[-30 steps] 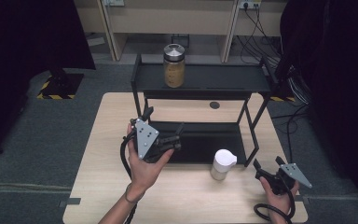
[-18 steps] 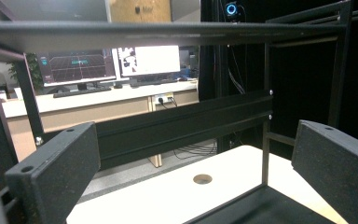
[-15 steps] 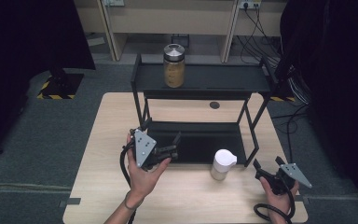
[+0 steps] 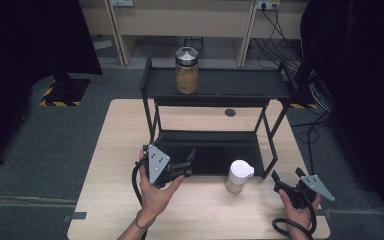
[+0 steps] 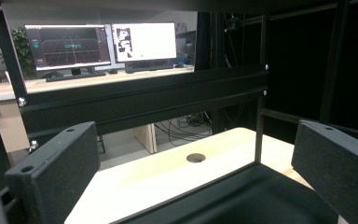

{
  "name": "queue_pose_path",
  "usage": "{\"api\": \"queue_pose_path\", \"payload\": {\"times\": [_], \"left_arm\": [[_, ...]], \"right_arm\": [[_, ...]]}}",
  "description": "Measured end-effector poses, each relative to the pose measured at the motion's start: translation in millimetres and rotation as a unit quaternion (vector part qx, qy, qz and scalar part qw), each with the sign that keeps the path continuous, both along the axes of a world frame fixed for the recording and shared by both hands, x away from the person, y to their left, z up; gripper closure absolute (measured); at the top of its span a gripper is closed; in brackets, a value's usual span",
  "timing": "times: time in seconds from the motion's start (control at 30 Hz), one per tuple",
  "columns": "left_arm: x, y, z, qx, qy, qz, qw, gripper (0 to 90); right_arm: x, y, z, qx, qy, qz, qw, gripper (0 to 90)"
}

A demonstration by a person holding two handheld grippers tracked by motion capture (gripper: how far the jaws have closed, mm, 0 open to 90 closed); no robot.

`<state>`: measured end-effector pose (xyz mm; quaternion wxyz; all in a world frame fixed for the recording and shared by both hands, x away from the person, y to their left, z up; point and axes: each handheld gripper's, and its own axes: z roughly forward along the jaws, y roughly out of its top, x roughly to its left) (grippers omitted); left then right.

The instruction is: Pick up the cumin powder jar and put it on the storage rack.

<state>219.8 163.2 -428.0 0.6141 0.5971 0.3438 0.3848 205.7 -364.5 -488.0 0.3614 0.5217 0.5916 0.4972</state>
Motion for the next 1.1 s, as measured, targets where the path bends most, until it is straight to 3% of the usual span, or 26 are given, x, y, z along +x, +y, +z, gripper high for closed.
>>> {"api": "queue_pose_path", "payload": {"times": [0.7, 1.1], "left_arm": [[-3.2, 4.1, -42.5, -0.003, 0.068, 0.003, 0.9977, 0.3], [2.2, 6.3, -60.4, -0.004, 0.116, -0.015, 0.9931, 0.3]], "right_arm": [[0.4, 0.2, 0.4, -0.002, 0.001, 0.001, 1.0000, 4.9], [0.4, 0.0, 0.3, -0.002, 0.001, 0.001, 1.0000, 4.9]]}}
